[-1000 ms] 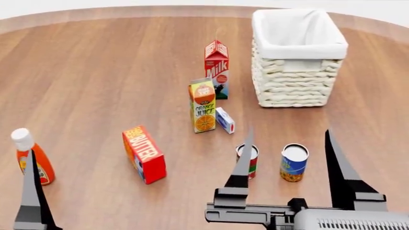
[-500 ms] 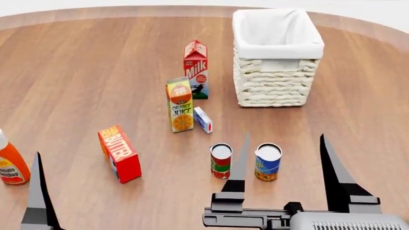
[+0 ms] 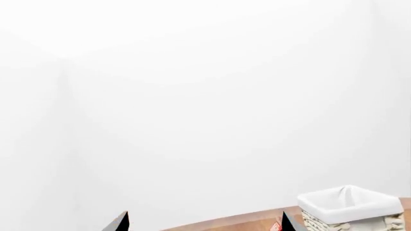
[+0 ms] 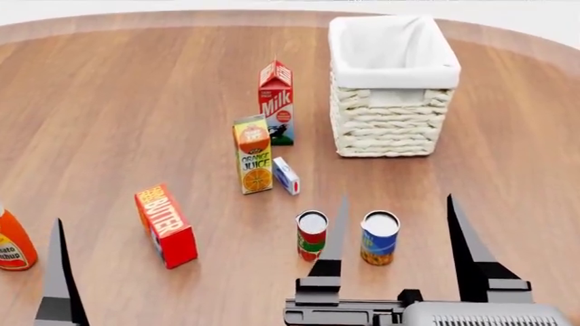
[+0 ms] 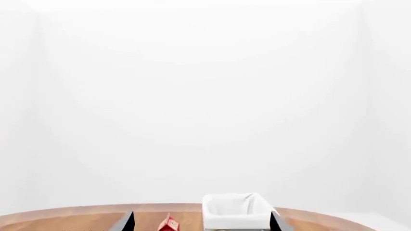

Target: Pick up the alphabet soup and the tomato sauce, and put them in the basket.

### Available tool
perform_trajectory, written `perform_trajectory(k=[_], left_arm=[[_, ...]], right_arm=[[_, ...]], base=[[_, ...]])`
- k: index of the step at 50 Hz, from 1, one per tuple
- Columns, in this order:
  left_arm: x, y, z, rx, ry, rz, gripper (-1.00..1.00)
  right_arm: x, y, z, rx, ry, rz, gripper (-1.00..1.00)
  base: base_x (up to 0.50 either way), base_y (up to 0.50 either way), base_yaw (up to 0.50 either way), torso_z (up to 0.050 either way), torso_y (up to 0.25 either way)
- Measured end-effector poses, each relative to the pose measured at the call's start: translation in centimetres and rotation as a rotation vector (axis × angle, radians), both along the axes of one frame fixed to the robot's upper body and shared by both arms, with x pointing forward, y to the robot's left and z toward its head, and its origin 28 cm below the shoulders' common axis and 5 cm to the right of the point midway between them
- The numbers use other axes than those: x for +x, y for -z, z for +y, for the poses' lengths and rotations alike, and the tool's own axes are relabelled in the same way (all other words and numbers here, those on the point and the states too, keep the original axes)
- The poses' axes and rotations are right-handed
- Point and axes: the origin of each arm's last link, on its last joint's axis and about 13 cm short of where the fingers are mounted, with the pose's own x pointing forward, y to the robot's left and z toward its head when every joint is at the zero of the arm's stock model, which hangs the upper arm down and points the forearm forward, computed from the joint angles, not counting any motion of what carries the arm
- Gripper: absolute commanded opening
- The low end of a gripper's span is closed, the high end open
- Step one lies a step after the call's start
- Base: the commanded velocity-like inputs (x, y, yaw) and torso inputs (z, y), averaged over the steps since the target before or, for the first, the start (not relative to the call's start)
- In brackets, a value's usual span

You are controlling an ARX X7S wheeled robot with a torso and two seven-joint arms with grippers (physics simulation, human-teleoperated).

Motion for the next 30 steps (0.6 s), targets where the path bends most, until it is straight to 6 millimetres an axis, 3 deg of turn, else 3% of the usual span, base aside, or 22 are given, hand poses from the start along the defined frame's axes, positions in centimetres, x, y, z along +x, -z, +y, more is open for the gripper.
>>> perform_trajectory(k=[30], left_arm=[[-0.18, 0.2, -0.05, -0.004, 0.003, 0.005, 1.0]], right_arm=[[-0.2, 0.23, 0.22, -0.009, -0.002, 0.012, 1.0]], base=[[0.24, 0.0, 0.0, 0.0, 0.0]])
